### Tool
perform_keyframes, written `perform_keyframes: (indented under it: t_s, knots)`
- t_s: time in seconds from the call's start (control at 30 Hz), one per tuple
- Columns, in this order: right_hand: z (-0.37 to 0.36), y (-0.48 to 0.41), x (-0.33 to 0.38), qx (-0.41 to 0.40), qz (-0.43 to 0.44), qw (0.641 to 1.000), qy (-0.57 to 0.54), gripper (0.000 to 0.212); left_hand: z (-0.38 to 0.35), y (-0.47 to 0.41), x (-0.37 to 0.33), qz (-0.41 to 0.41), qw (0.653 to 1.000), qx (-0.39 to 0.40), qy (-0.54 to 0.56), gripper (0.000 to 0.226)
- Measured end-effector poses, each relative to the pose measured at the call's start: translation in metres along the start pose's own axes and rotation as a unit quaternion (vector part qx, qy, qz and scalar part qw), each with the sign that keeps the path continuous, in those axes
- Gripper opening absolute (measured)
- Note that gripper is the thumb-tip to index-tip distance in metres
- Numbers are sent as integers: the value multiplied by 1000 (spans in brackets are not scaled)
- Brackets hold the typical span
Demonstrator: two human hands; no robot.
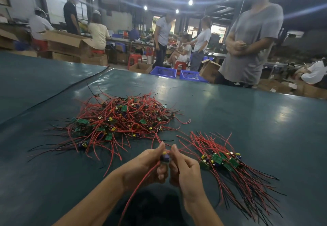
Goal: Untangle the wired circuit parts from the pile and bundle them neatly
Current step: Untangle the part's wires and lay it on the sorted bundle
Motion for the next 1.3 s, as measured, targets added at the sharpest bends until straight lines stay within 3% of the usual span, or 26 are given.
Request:
perform_keyframes:
  t_s: [0.07, 0.13, 0.27, 0.37, 0.47, 0.63, 0.73, 0.9, 1.13, 1.3]
  knots:
    - [-1, 0, -1, 3, -13, 1000, -12, 33, 7, -1, -1, 5, 995, -69, -70, 51]
    - [4, -2, -3, -25, -27, 999, -20, 29, 10, 1, 3, 28, 991, -89, -101, 49]
    - [14, -2, -4, -106, -39, 991, -76, 27, -3, 6, 3, 16, 992, 8, 121, 25]
    - [22, 0, 1, -159, 0, 985, -70, 27, -9, 10, -1, -34, 994, 10, 108, 3]
    - [21, 3, 13, -161, 72, 984, -20, 22, -12, 9, 4, -70, 997, -34, -16, 10]
    - [10, 6, 24, -125, 158, 978, 47, 28, -7, 11, -2, -90, 989, -100, -57, 44]
    - [11, 4, 17, -126, 127, 983, 31, 29, -5, 11, -10, -134, 982, -110, -80, 42]
    - [40, -7, 4, -195, 31, 980, -24, 27, -6, 13, -19, -184, 966, -114, -141, 42]
    - [75, -16, 4, -265, 24, 961, -79, 25, -7, 14, -19, -189, 963, -88, -171, 44]
    - [70, -15, 5, -254, 47, 963, -76, 22, -2, 13, -18, -185, 966, -107, -143, 44]
Point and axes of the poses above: each hand's wrist, its own y-axis away from the middle knuckle, its own z-axis out of the back of the hand, x = y × z, the point moved 7 cm from there along -y, towards the middle knuckle
